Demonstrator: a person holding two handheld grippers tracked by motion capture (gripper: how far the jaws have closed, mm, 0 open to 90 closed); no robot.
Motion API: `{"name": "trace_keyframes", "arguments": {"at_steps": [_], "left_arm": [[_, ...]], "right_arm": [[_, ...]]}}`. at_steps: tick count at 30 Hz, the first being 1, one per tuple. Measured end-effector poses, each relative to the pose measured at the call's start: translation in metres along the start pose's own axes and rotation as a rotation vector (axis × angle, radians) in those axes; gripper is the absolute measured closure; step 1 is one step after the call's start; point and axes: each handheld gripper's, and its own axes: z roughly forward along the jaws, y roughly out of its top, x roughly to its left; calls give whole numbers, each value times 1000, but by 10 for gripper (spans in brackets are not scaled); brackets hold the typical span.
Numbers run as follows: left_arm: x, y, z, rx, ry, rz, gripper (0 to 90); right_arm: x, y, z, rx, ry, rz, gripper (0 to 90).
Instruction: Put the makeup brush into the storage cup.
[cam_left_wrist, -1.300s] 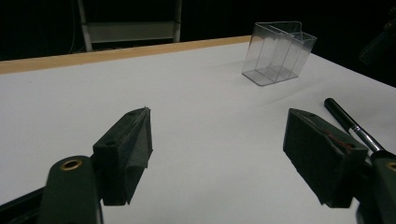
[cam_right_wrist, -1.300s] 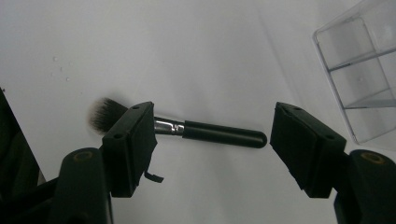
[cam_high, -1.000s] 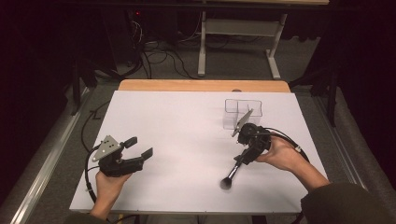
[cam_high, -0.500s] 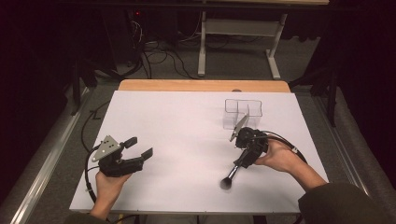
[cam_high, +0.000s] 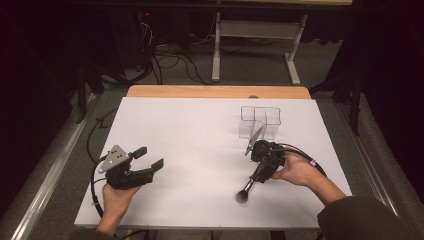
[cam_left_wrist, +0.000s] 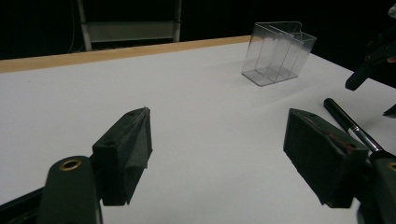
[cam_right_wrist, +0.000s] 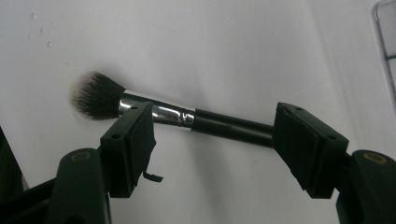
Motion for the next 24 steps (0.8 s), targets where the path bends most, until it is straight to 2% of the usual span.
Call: {"name": "trace_keyframes", "arguments": {"at_steps": [16,24], "left_arm": [[0,0,-1,-4,1,-1,240],[0,0,-1,-6,7,1,240]], "right_arm": [[2,4,12,34,17,-35,305],[3,4,16,44,12,-77,326]]}}
